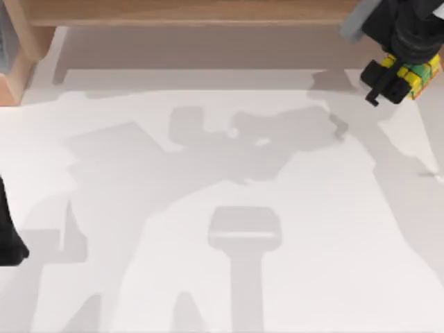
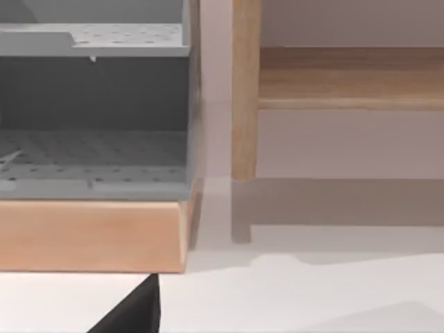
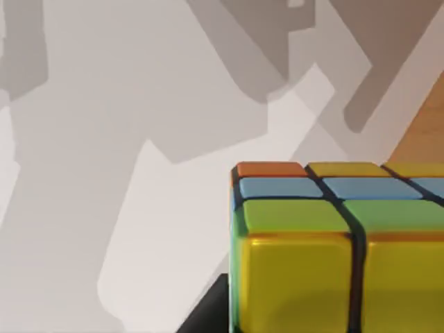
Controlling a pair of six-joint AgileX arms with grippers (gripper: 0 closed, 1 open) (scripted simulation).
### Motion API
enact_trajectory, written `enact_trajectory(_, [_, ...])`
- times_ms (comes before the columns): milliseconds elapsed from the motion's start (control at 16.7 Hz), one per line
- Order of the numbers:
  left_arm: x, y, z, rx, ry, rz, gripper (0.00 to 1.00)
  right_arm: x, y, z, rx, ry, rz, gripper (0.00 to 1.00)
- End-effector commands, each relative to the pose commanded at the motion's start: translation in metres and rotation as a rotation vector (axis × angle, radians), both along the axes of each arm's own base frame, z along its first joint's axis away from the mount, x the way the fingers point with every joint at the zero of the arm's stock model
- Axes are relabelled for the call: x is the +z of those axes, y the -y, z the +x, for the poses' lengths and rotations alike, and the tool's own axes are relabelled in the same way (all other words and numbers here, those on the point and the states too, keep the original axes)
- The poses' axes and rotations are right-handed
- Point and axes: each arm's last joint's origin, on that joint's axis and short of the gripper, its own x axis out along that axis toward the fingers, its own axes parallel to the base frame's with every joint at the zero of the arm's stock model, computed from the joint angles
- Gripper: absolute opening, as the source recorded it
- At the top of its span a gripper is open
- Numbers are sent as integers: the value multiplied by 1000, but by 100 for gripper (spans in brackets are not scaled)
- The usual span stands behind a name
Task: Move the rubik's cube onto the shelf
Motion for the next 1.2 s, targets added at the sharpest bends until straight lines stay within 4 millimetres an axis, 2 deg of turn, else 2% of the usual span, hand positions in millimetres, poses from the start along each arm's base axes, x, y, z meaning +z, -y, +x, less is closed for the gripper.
enact_trajectory(180, [0,0,0,0,0,0,100,-35,-72,-16,114,162,-26,0])
enact_trajectory(300, [0,0,0,0,0,0,100,-58,-111,-29,162,279,-9,0])
enact_trajectory(420, [0,0,0,0,0,0,100,-82,-141,-40,183,389,30,0])
enact_trajectory(540, [0,0,0,0,0,0,100,-105,-162,-50,183,488,87,0])
enact_trajectory(720, [0,0,0,0,0,0,100,-134,-179,-61,152,619,197,0])
enact_trajectory(900, [0,0,0,0,0,0,100,-147,-185,-65,96,750,340,0])
enact_trajectory(1020, [0,0,0,0,0,0,100,-144,-186,-65,54,844,453,0])
enact_trajectory(1200, [0,0,0,0,0,0,100,-129,-186,-65,-5,980,632,0])
